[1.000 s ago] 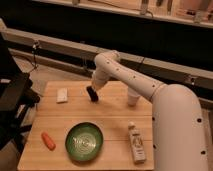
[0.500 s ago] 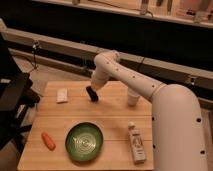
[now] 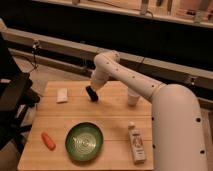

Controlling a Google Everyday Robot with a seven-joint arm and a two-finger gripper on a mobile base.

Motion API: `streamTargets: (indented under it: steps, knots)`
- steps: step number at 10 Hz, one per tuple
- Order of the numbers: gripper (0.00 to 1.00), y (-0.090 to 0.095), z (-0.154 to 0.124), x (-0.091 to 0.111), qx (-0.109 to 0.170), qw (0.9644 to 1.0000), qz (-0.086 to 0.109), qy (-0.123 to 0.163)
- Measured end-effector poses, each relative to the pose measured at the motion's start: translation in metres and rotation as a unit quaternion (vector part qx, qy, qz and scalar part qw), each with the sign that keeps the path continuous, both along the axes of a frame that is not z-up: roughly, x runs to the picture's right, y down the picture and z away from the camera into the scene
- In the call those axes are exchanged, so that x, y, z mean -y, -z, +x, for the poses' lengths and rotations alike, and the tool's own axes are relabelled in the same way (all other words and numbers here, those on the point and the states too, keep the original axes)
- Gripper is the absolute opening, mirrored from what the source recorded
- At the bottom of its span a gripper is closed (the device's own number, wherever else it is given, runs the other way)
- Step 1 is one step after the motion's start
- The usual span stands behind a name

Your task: Knock the eraser over

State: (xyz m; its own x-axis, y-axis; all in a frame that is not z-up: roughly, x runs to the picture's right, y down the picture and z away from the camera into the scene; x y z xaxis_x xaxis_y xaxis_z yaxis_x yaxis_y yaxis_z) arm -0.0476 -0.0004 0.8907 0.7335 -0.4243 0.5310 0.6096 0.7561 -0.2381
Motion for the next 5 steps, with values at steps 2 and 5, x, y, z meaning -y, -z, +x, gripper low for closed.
streamTargets:
  steps: [2,5]
  knots:
    - [0.00,-0.0002,-0.0033,0.0007,0.003,1.0000,0.002,0.001]
    - [0.00,-0.0010,-0.0037,0.0016,0.006,1.0000,0.004,0.001]
